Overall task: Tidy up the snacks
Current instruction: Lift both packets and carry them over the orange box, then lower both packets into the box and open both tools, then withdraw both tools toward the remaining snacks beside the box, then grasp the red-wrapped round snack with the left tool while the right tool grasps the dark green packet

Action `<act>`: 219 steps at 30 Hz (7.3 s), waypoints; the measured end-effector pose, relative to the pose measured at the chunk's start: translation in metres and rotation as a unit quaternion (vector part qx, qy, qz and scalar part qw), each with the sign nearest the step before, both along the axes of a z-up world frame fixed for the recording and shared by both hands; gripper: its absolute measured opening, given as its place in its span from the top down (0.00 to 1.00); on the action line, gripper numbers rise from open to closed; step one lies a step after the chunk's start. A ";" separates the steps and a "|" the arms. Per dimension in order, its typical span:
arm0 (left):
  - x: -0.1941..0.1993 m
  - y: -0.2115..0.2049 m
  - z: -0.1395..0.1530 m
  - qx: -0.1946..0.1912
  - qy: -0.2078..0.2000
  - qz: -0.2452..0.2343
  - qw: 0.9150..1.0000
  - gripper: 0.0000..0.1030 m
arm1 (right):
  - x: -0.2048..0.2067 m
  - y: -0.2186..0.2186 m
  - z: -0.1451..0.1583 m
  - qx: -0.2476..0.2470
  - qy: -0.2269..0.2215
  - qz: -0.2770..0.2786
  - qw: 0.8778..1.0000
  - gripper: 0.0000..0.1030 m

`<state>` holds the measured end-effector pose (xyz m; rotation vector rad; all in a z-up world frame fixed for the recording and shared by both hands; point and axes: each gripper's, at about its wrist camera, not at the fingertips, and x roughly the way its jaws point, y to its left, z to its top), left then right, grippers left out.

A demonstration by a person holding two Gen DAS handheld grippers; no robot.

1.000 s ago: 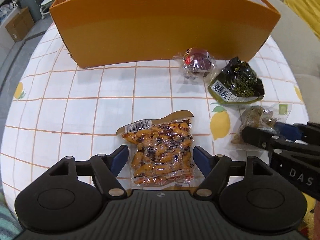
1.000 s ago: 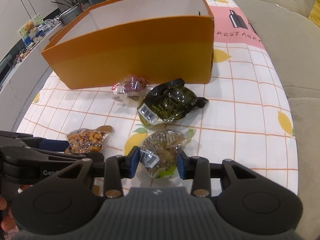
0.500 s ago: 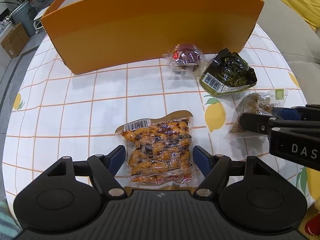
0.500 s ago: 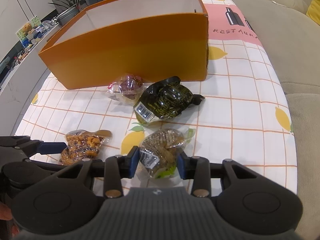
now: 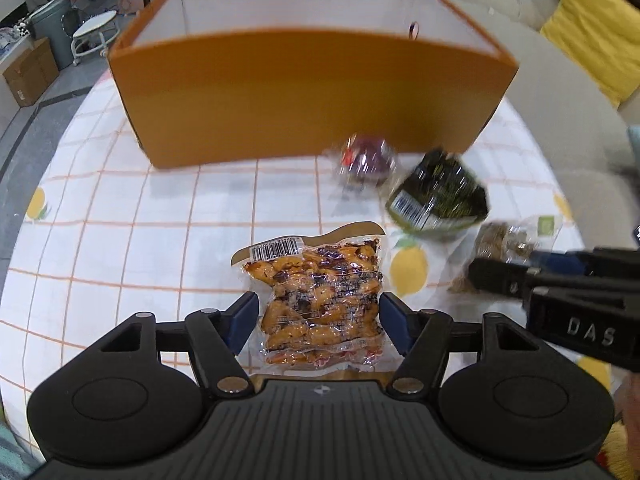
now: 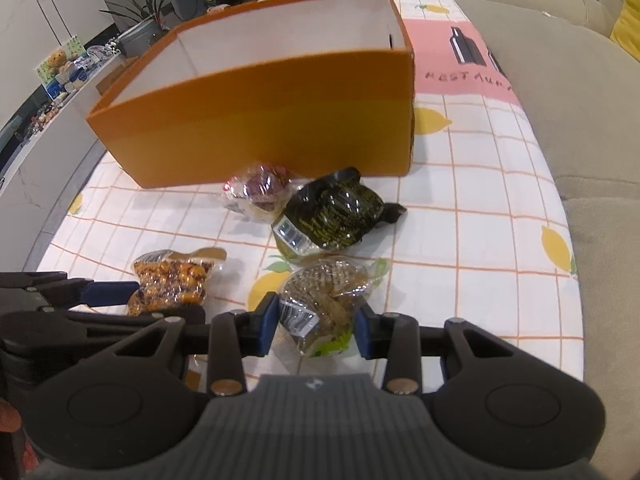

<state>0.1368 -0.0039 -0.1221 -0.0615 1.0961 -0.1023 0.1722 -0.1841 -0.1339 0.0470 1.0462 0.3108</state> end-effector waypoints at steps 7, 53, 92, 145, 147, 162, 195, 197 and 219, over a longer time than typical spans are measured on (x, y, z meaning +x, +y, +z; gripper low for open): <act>-0.005 0.006 0.040 -0.031 -0.048 0.006 0.998 0.26 | -0.011 -0.007 0.027 0.020 -0.021 0.002 1.000 0.65; 0.234 -0.011 0.053 -0.001 -0.001 -0.076 0.997 0.26 | 0.202 0.056 0.049 -0.136 -0.096 0.169 0.971 0.65; 0.220 -0.002 0.054 0.015 -0.009 -0.050 0.999 0.23 | 0.189 0.070 0.059 -0.212 -0.107 0.190 0.953 0.37; 0.027 -0.016 0.028 -0.049 -0.101 -0.045 0.993 0.23 | -0.006 -0.030 0.027 -0.024 -0.109 -0.054 0.992 0.26; 0.029 -0.014 0.023 -0.052 -0.096 -0.044 0.993 0.23 | -0.002 -0.029 0.022 -0.027 -0.105 -0.053 0.993 0.26; 0.054 -0.013 0.001 -0.063 -0.076 -0.038 0.994 0.28 | 0.023 -0.031 0.003 0.010 -0.082 -0.064 0.994 0.31; 0.095 -0.007 -0.026 -0.086 -0.011 -0.014 0.996 0.52 | 0.064 0.010 -0.036 0.015 -0.060 -0.009 0.998 0.42; 0.094 -0.008 -0.026 -0.086 -0.010 -0.014 0.996 0.53 | 0.062 0.011 -0.036 0.010 -0.063 -0.005 0.998 0.44; 0.061 -0.012 -0.025 -0.030 -0.004 -0.024 0.999 0.47 | 0.029 0.004 -0.030 -0.014 -0.038 0.046 0.998 0.43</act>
